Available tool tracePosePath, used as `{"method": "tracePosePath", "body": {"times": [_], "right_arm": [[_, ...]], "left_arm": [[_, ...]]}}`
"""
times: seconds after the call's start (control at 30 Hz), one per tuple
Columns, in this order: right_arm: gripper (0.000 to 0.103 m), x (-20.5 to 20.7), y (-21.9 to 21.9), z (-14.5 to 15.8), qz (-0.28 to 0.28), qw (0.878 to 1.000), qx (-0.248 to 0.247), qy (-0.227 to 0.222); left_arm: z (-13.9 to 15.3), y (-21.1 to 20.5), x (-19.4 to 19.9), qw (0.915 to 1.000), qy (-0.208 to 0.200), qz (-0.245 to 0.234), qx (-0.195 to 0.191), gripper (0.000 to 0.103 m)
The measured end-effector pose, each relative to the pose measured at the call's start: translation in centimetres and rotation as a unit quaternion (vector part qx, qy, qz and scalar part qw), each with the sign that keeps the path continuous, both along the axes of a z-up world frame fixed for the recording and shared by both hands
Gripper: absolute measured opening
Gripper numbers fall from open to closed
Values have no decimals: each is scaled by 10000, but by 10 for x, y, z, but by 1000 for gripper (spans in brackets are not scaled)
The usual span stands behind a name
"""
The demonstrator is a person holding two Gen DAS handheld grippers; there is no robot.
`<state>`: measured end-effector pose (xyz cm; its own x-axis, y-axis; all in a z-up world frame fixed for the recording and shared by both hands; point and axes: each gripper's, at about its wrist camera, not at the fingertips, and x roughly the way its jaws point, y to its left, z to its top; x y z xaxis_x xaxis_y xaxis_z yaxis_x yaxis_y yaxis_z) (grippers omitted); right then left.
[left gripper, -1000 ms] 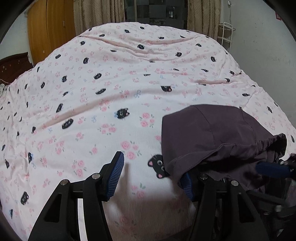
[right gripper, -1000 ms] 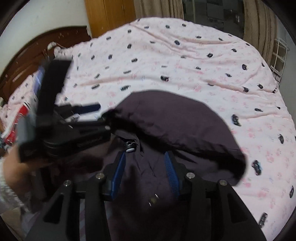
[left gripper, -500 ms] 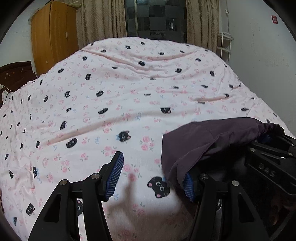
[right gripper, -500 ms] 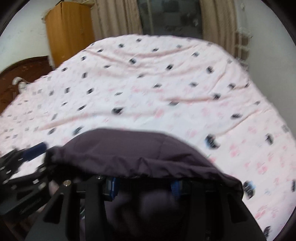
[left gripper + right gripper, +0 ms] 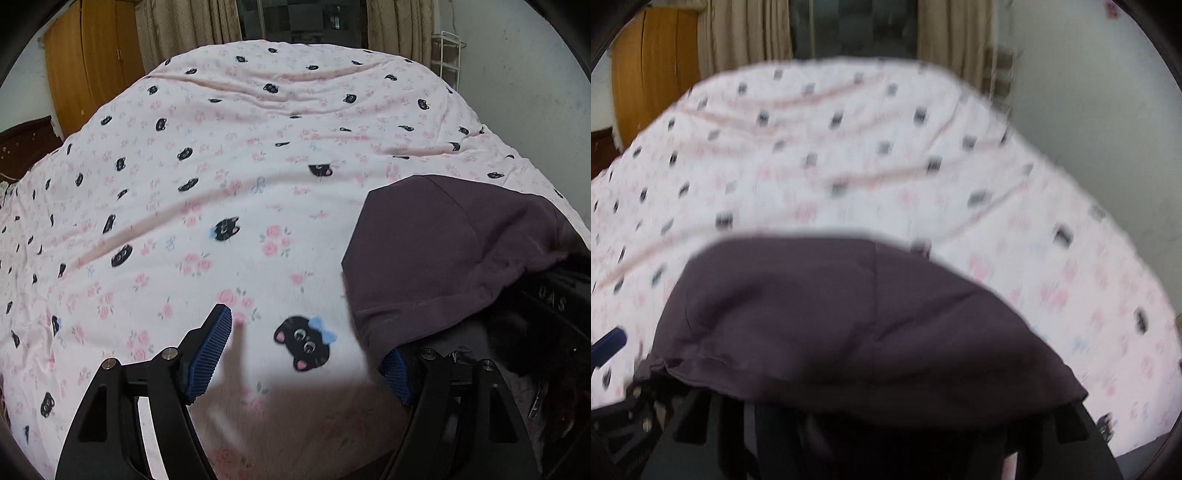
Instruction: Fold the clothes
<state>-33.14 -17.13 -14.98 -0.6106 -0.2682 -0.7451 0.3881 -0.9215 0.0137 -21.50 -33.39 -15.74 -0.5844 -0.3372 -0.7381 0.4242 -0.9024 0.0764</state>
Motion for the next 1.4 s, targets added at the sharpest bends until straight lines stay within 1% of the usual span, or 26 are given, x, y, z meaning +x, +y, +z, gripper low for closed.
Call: {"method": "tracePosePath", "body": {"times": [0.03,0.1,0.17,0.2,0.23,0.3,0.33,0.4,0.43,0.5,0.57,0.6,0.67,0.73,0.83,0.93,0.97,1.0,1.03,1.07,1.1,1.13,1.2,1.27,1.33,1.4], "right_arm": [[52,2,1,-5,144,9997,92,-177],[52,11,2,-11,425,9985,170,-311],[52,22,6,-9,741,9963,185,-390],[54,28,8,-6,898,9949,159,-421],[56,36,14,0,1090,9929,69,-463],[62,48,24,13,1452,9881,-207,-454],[62,55,30,21,1647,9848,-359,-431],[63,68,41,38,2030,9762,-663,-384],[64,74,49,49,2090,9743,-807,-210],[67,75,58,67,2024,9739,-1027,97],[67,68,61,82,1774,9759,-1170,499],[67,61,61,86,1576,9792,-1090,665],[67,49,55,85,1143,9872,-787,784],[67,30,47,74,876,9924,-560,665],[67,10,35,49,786,9959,-430,131],[67,3,31,22,690,9974,-134,-168],[67,-1,32,13,666,9974,-80,-275],[67,-5,35,2,644,9970,-25,-422],[67,-9,37,-9,623,9964,28,-569],[70,-15,38,-20,671,9946,24,-786],[72,-14,42,-26,701,9939,-5,-851],[72,-12,45,-31,730,9931,-35,-916],[73,-12,45,-29,811,9927,16,-890],[73,-8,46,-21,951,9918,51,-855],[73,-5,53,-7,1110,9906,-193,-770],[73,-3,64,14,1249,9886,-574,-620]], "left_arm": [[0,-1,3,10000,4,6,57,73],[1,-3,10,9997,30,-16,238,73],[2,-5,17,9991,55,-38,420,73],[3,-6,21,9987,68,-49,511,73],[5,-5,24,9981,80,-121,606,73],[12,-1,32,9964,96,-359,757,73],[17,1,37,9961,120,-446,754,73],[29,4,42,9956,298,-482,751,73],[36,5,45,9952,400,-483,753,73],[49,5,42,9943,636,-433,735,73],[60,5,29,9942,754,-353,680,73],[62,8,20,9944,763,-345,647,73],[60,15,0,9951,669,-386,618,73],[51,22,-16,9961,432,-411,647,73],[28,33,-32,9982,27,-392,449,73],[5,31,-32,9992,-216,-272,190,73],[-4,26,-32,9991,-287,-236,188,73],[-13,22,-31,9990,-359,-201,186,76],[-22,15,-30,9986,-395,-175,307,81],[-26,10,-28,9981,-378,-164,452,82],[-27,7,-26,9979,-341,-160,526,83],[-27,6,-25,9980,-334,-176,507,83],[-23,9,-22,9986,-306,-215,367,83],[-13,6,-15,9987,-130,-223,441,83],[-2,2,-8,9978,98,-233,608,83],[12,-4,-4,9963,364,-232,746,83]]}}
